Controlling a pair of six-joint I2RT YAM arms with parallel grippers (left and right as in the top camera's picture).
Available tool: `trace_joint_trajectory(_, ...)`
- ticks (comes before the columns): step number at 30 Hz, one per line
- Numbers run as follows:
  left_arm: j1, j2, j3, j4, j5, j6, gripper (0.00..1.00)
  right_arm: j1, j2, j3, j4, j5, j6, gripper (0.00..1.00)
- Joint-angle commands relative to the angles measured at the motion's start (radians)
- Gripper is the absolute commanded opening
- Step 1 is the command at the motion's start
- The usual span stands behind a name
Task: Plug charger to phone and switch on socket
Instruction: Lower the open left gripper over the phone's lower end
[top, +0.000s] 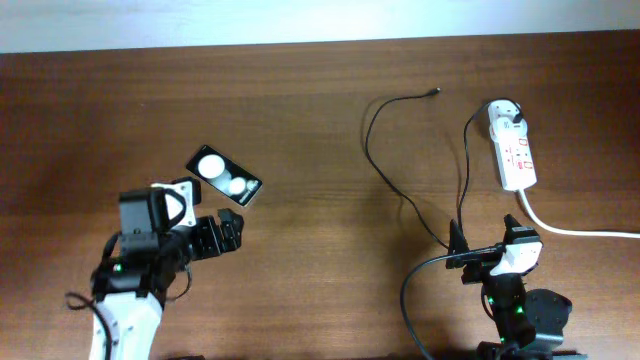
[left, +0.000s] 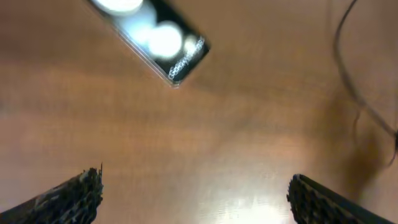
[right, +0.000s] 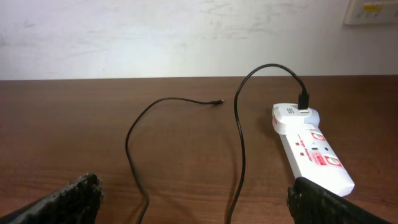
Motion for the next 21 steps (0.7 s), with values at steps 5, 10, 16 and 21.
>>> trace_joint_trajectory(5,0.003,0.056,0.029,-0.051,-0.127,-0.005,0.99,0.002,-0.007,-0.008,-0.001,0.005,0.011,0.99)
trace_joint_trajectory(10,0.003,0.056,0.028,-0.043,-0.122,-0.006,0.99,0.002,-0.007,-0.008,-0.001,0.005,0.011,0.99)
trace_joint_trajectory(16,0.003,0.056,0.029,-0.049,-0.127,-0.006,0.99,0.002,-0.007,-0.008,-0.001,0.005,0.011,0.99)
trace_joint_trajectory(21,0.003,0.057,0.058,-0.049,-0.142,-0.010,0.99,0.002,-0.007,-0.008,-0.001,0.005,0.011,0.99)
